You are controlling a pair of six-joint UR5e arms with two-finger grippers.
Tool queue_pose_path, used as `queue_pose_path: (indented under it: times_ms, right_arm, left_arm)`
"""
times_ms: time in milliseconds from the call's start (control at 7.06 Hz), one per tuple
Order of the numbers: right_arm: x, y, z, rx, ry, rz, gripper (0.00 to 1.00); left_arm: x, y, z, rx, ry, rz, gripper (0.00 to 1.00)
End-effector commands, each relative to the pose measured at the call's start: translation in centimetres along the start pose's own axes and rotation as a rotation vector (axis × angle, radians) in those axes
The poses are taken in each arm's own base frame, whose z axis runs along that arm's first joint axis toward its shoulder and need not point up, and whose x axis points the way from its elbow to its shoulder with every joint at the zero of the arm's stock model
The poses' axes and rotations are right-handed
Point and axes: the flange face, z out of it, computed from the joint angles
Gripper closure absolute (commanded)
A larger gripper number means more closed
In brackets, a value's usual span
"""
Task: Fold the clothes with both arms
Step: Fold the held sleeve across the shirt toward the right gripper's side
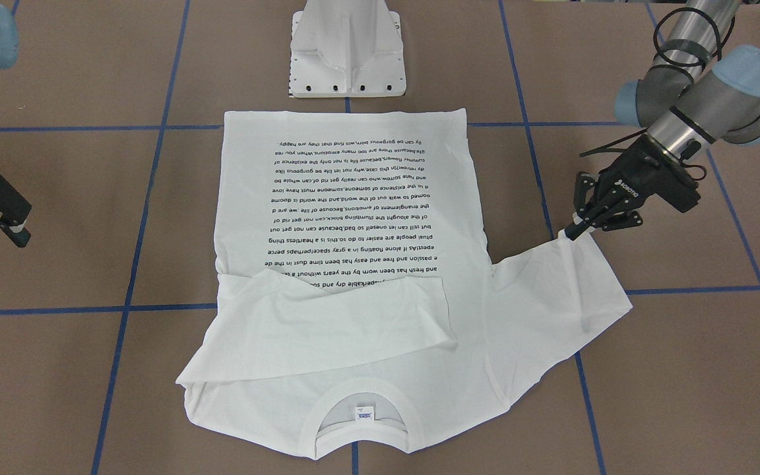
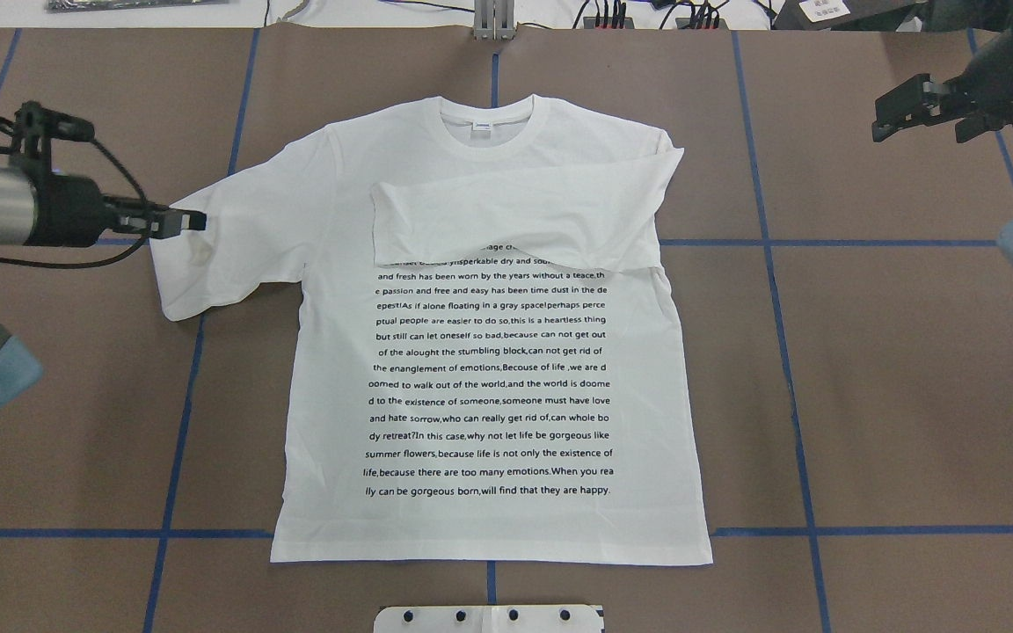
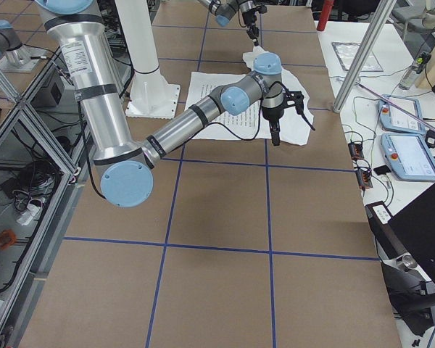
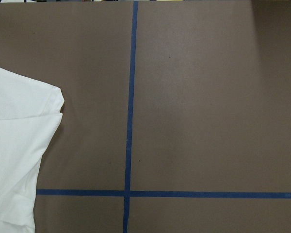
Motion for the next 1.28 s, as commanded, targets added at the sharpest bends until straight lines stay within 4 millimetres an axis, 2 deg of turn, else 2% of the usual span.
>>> queue_pose_path:
  times_ms: [0,142,283,425,567,708,850,1133]
  right_arm:
    - [0.0,0.0,0.1,-0.003,0.0,0.002,0.0]
    - [0.1,0.0,0.2,-0.005,0.0,0.003,0.0]
    - [0.1,0.1,0.3,-0.008,0.001,0.004,0.0]
    - [0.2,0.0,0.3,-0.007,0.002,0.005,0.0]
    - [0.2,0.0,0.3,-0.007,0.002,0.005,0.0]
    - [0.2,0.0,0.4,-0.008,0.002,0.006,0.0]
    - [0.3,0.1,0.4,-0.008,0.004,0.006,0.0]
    - [0.4,0.1,0.4,-0.009,0.005,0.007,0.0]
  left_arm:
    - [12.5,-8.6,5.3,-0.029,0.028,-0.153,1.0]
    - [17.8,-11.2,7.5,-0.018,0.066,-0.248,1.0]
    - [22.1,-13.5,10.1,-0.014,0.082,-0.288,1.0]
    - [26.4,-14.7,13.4,0.007,0.085,-0.334,1.0]
    - [29.8,-14.9,15.6,0.02,0.089,-0.367,1.0]
    - [31.9,-14.4,17.2,0.025,0.089,-0.389,1.0]
    - [33.4,-12.2,19.1,0.032,0.076,-0.39,1.0]
    - [35.3,-6.2,23.4,0.026,0.031,-0.383,1.0]
